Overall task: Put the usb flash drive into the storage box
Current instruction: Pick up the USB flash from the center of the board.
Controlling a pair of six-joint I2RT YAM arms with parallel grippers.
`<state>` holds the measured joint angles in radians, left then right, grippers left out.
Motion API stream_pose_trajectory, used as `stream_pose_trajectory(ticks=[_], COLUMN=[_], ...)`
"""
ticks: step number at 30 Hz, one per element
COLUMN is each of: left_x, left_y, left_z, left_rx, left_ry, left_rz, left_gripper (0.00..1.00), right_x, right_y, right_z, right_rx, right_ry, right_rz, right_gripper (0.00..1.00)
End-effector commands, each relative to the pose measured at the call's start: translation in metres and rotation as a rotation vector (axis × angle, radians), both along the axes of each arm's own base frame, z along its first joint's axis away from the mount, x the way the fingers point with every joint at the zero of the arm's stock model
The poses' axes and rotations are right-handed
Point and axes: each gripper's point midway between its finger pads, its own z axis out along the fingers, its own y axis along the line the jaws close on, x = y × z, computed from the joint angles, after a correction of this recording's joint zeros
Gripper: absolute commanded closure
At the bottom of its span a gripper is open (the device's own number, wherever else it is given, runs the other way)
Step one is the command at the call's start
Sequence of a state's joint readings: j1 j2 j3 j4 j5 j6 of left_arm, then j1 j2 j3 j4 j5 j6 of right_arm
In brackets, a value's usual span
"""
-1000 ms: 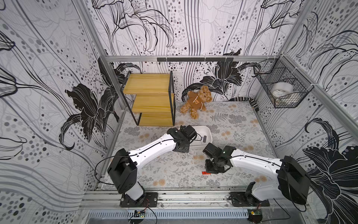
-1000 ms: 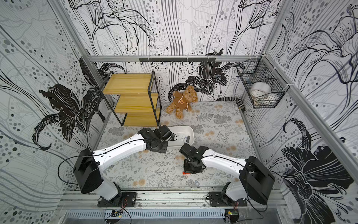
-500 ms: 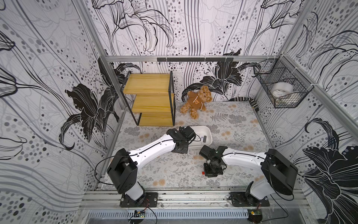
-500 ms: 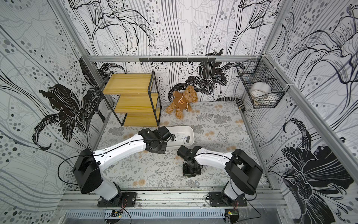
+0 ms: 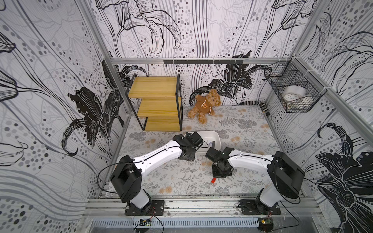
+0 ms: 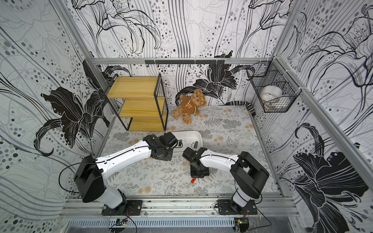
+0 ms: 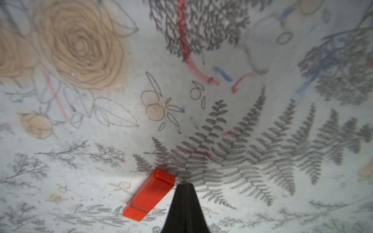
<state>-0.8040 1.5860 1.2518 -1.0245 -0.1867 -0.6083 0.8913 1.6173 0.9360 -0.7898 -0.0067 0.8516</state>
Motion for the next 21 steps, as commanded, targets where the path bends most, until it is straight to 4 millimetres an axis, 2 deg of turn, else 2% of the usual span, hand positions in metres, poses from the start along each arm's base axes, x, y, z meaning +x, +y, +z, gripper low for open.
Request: stream_pose_trajectory(ticks=[1, 3, 6, 9, 13, 18, 21], left_x=[0.001, 0.001, 0.002, 0.003, 0.003, 0.0, -0.001], left_y=[0.003, 0.003, 0.002, 0.001, 0.001, 0.004, 0.004], left_z=[0.006, 0.004, 0.003, 0.003, 0.004, 0.001, -0.001], left_rx=[-0.023, -0.022, -0.024, -0.023, -0.021, -0.016, -0.025], left_ry=[-0.023, -0.022, -0.018, -0.017, -0.018, -0.012, -0.01], left_rz=[0.012, 0.011, 0.009, 0.006, 0.002, 0.002, 0.004], left_gripper=[1.0, 1.0, 1.0, 1.0, 1.0, 1.0, 1.0], right_x=[0.006, 0.007, 0.007, 0.003, -0.003, -0.002, -0.006], right_y=[-0.013, -0.012, 0.005, 0.021, 0.031, 0.026, 0.02], right_z=[0.016, 0.023, 0.03, 0.027, 0.016, 0.011, -0.001], right_rx=[-0.064, -0.057, -0.008, 0.026, 0.019, -0.034, -0.072], right_ry=[-0.051, -0.065, -0.084, -0.081, -0.062, -0.066, -0.042], right_rz=[-0.003, -0.016, -0.03, -0.037, -0.026, -0.014, -0.006], right_gripper=[0.77, 0.57, 0.44, 0.4, 0.36, 0.34, 0.33])
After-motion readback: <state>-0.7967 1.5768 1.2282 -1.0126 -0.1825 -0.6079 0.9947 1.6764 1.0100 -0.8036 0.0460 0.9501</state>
